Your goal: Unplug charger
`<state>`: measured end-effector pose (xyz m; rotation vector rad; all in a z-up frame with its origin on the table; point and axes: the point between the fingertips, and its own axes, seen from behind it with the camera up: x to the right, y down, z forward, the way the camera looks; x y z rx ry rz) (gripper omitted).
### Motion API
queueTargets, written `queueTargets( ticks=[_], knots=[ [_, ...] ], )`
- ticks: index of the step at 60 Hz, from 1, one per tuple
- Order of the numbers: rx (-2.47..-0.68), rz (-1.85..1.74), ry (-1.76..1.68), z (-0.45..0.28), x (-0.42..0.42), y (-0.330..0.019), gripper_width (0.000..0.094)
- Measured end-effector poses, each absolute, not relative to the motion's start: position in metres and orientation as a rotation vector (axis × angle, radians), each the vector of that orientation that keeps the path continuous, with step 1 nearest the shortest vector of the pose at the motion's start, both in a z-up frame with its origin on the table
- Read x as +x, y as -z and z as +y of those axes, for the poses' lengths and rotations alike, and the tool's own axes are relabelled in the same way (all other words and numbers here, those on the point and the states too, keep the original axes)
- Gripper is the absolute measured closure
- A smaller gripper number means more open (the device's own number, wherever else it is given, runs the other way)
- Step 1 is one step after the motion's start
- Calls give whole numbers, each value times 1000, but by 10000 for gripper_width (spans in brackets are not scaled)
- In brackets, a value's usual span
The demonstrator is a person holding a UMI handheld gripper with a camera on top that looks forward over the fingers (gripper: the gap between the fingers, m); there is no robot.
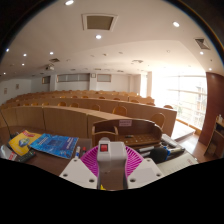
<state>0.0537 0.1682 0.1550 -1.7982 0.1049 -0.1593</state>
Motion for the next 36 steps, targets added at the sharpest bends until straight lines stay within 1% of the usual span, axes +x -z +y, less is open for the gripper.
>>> queueTargets(
  ticks=[5, 6, 10, 16, 18, 21, 22, 26, 27, 28, 30, 32, 36],
  knots=[
    [-1930, 98, 221, 159, 79, -86, 625],
    [-1946, 91, 226, 154, 86, -66, 618],
    [-1980, 76, 229, 148, 87, -45, 579],
    [-2019, 101, 178, 145, 88, -24, 534],
    [-2030, 110, 169, 141, 92, -19, 493],
    [-2033, 126, 155, 139, 94, -18, 406],
    [-2036, 128, 151, 140, 93, -18, 357],
    [-2049, 131, 148, 133, 94, -20, 94],
    [-2050, 130, 146, 131, 94, -22, 74],
    [-2050, 131, 145, 128, 93, -23, 100],
    [-2052, 134, 146, 122, 94, -27, 112],
    [-2053, 134, 152, 114, 94, -33, 88],
    [-2060, 141, 166, 92, 93, -46, 77]
  ],
)
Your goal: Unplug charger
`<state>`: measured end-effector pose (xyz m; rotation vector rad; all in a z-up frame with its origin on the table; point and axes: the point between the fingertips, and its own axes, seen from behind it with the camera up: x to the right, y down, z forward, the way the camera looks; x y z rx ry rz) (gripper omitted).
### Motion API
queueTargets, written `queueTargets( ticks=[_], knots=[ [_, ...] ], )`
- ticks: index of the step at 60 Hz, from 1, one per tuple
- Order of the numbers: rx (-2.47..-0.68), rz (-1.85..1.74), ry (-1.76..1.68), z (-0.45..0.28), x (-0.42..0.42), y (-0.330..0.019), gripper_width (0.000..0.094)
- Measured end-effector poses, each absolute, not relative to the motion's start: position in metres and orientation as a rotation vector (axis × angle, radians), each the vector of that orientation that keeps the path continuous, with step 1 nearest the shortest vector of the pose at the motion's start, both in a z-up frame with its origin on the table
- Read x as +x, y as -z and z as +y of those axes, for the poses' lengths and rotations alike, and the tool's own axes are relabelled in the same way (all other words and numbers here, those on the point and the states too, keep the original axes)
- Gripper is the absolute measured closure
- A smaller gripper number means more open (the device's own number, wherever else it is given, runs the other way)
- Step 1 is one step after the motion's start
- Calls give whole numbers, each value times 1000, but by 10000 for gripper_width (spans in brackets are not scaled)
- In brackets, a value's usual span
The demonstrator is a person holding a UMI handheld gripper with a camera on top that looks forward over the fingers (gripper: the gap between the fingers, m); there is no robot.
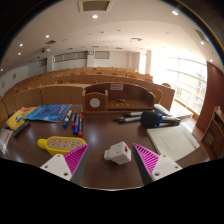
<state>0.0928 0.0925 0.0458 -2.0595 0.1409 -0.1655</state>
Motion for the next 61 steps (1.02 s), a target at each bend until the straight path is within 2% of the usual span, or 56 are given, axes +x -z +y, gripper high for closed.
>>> queueTargets(
  ticks=[20, 27, 41, 61],
  knots=[
    [-2043, 140, 237, -68, 57, -135, 90],
    [-2048, 152, 252, -130, 38, -156, 87],
    [-2065, 138, 278, -217, 6, -170, 86],
    [-2039, 144, 285, -241, -12, -185, 86]
  ],
)
